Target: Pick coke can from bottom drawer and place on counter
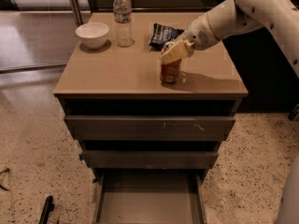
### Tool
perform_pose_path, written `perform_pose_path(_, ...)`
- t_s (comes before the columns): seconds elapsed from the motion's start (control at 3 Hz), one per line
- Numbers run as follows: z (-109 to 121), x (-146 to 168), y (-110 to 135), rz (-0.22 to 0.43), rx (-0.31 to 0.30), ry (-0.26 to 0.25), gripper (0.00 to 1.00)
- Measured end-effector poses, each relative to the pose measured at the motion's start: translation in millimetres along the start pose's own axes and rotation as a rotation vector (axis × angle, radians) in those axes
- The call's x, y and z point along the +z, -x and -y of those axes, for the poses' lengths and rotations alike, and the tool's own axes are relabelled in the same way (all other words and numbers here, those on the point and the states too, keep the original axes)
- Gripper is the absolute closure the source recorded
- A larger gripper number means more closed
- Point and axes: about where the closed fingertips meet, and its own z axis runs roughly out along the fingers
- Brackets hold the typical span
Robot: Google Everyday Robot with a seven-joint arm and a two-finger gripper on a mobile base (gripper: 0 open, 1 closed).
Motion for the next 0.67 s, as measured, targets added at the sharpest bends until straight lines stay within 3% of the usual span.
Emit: perform_pose_path(0.67,0.0,0.1,0.0,0.0,0.0,0.0,0.36)
